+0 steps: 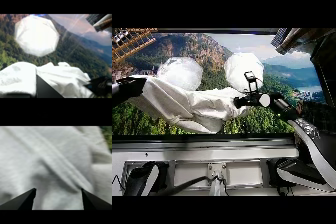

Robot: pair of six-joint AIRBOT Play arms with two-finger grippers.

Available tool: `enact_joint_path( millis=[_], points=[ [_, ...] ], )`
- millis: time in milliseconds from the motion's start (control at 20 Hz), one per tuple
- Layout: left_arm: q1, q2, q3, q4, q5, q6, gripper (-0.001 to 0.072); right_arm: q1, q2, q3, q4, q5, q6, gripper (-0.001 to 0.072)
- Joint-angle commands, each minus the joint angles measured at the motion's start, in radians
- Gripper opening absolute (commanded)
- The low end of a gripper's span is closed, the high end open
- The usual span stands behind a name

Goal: Fold the clothes and pants, and hang the long-sleeved shirts on hangers.

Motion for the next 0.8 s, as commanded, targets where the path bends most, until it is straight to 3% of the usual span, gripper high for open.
enact_joint_path(
  millis=[0, 150, 300, 350, 400, 450, 650, 750],
  points=[
    [0.001, -0.005, 0.0, 0.033, -0.003, -0.002, 0.0029, -0.115, -0.008, 0.0, -0.043, 0.05, 0.043, 0.0637],
    [0.001, -0.014, 0.0, 0.034, -0.002, 0.001, 0.0029, -0.101, -0.022, 0.0, 0.081, 0.114, -0.132, 0.0638],
    [0.001, -0.029, 0.0, 0.033, 0.006, 0.0, 0.0029, -0.03, -0.057, 0.0, 0.098, 0.074, -0.131, 0.0628],
    [0.001, -0.032, 0.0, 0.032, 0.005, 0.0, 0.0029, -0.008, -0.076, 0.0, 0.104, 0.041, -0.131, 0.0517],
    [0.001, -0.032, 0.001, 0.032, 0.006, 0.0, 0.0029, 0.007, -0.094, 0.0, 0.103, -0.002, -0.131, 0.0258],
    [0.001, -0.032, 0.001, 0.033, 0.006, 0.001, 0.0029, 0.01, -0.097, 0.003, 0.102, -0.043, -0.129, 0.0047],
    [0.001, 0.029, 0.002, 0.035, 0.006, 0.167, 0.0028, -0.087, 0.004, 0.221, -0.043, -0.08, -0.046, 0.0038],
    [0.001, 0.105, 0.002, 0.073, 0.005, 0.181, 0.0028, -0.168, 0.073, 0.396, -0.052, -0.088, -0.043, 0.0038]
  ],
)
